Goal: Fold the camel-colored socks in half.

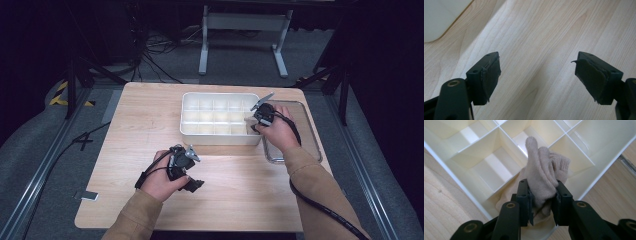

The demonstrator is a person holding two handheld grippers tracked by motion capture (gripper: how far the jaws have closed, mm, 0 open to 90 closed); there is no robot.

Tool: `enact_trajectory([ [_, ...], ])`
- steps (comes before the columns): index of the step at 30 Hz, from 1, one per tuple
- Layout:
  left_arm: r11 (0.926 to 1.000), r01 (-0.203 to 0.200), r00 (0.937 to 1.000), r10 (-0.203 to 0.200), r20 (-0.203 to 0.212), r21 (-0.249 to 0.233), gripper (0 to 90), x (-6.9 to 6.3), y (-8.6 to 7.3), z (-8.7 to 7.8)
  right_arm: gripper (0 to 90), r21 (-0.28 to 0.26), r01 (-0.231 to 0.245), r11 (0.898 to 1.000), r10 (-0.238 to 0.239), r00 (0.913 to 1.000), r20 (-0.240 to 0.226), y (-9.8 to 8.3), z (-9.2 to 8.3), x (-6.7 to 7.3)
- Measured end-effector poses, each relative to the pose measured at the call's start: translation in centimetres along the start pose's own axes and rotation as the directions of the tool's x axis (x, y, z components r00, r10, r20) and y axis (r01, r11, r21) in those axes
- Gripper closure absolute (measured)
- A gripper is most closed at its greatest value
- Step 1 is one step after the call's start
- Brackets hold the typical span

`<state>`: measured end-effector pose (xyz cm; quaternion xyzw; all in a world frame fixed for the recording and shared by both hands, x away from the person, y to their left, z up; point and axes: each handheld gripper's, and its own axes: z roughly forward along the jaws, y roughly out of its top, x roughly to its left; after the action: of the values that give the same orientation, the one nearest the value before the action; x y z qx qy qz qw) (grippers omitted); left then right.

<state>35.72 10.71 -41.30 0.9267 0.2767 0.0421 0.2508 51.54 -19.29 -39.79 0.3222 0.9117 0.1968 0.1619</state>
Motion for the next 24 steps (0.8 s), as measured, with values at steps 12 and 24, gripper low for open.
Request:
enact_trajectory([
  [12,0.9999,0.016,0.9999,-0.016,0.004,-0.005,21.0,0.0,-0.2,0.1,59.7,0.000,-0.072,0.997,0.072,0.9969,-0.032,0.1,-0.2,-0.7],
  [24,0.9997,0.022,0.9998,-0.022,-0.002,0.009,21.0,0.4,-0.6,0.2,63.6,-0.066,-0.192,0.979,0.185,0.9777,-0.099,0.9,0.2,-1.6],
])
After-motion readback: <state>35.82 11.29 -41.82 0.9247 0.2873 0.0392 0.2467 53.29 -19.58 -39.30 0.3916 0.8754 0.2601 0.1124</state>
